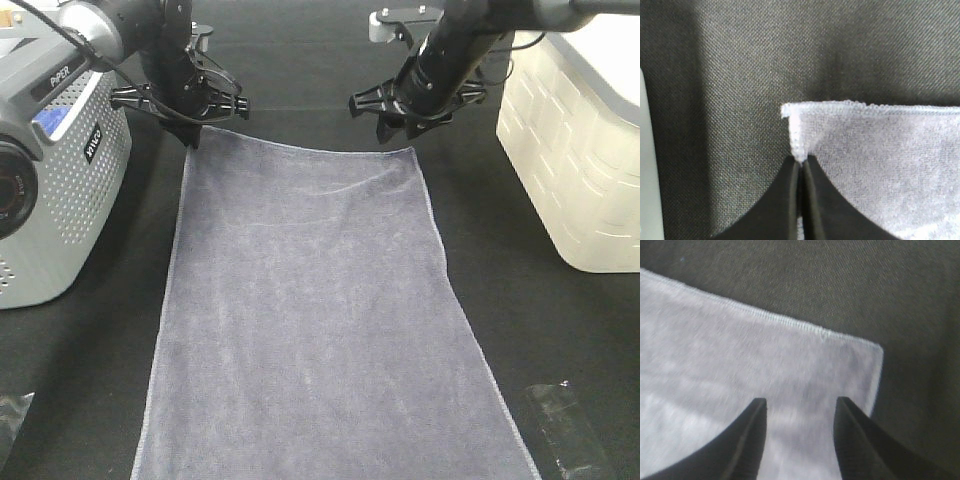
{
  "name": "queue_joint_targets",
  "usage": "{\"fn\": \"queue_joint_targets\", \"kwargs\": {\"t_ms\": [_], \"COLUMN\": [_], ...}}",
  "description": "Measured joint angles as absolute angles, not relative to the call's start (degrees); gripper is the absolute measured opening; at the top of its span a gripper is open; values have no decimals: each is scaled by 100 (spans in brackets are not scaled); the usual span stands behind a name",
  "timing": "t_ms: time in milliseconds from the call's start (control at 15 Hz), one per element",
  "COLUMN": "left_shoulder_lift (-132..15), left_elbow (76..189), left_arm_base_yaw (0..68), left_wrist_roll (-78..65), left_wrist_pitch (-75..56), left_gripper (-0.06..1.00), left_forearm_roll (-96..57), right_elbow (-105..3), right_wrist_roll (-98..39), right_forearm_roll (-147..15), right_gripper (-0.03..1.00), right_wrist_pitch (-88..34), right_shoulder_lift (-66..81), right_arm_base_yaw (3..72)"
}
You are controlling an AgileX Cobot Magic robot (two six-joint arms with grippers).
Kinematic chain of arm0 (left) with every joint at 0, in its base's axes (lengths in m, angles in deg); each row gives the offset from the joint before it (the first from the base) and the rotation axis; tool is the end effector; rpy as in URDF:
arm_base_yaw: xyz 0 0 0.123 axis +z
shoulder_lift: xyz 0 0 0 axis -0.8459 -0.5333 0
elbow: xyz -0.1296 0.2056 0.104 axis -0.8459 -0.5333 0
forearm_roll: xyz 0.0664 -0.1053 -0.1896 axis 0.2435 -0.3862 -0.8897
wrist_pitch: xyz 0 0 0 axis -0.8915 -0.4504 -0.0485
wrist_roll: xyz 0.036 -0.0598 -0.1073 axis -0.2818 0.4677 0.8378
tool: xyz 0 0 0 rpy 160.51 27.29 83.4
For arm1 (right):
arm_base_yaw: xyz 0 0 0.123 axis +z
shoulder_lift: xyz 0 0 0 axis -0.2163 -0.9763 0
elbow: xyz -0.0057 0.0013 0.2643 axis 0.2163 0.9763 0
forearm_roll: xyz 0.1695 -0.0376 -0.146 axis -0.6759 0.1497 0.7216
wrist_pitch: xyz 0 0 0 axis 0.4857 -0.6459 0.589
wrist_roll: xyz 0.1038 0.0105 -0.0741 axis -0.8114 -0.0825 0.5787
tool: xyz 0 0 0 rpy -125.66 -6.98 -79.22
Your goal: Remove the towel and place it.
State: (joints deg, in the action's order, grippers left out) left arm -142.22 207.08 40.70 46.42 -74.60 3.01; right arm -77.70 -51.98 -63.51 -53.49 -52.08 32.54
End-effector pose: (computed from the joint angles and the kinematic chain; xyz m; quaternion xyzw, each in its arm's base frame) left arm 0.5131 -0.1378 0.1058 0.0002 0.9763 0.0125 0.2163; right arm 0.4628 0.1762 0.1270 -0.1423 0.9465 0.0848 0.2770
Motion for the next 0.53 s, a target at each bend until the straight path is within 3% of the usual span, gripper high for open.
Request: {"fn": "queue_joint_targets", "kwargs": {"t_ms": [533], "left_shoulder_lift": [-14222], "left_elbow": [20708], "left_arm_base_yaw": [4070], "left_wrist_roll": [4642], "left_wrist_pitch": [-7466], "left_gripper": [0], "left_forearm_roll": [301], "right_elbow": [-7770], "right_wrist_roll": [-5313], "right_forearm_roll": [-5887], "right_gripper": [42], "right_wrist_pitch": [-4587], "right_shoulder_lift": [-5729], "right_arm_base_yaw": [3254]}}
